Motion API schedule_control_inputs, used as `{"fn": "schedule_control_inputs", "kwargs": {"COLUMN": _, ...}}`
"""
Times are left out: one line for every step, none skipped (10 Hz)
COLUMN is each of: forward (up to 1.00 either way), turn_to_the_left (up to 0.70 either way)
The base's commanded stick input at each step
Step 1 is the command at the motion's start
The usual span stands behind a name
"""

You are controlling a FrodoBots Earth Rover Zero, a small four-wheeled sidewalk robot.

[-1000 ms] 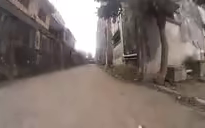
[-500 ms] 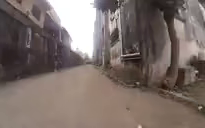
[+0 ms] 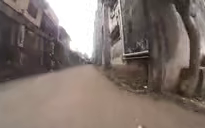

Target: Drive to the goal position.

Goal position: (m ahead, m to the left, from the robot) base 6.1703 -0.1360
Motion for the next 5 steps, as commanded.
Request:
{"fn": "schedule_control_inputs", "kwargs": {"forward": 1.00, "turn_to_the_left": 0.00}}
{"fn": "schedule_control_inputs", "kwargs": {"forward": 1.00, "turn_to_the_left": 0.00}}
{"fn": "schedule_control_inputs", "kwargs": {"forward": 1.00, "turn_to_the_left": 0.00}}
{"fn": "schedule_control_inputs", "kwargs": {"forward": 1.00, "turn_to_the_left": 0.00}}
{"fn": "schedule_control_inputs", "kwargs": {"forward": 1.00, "turn_to_the_left": 0.00}}
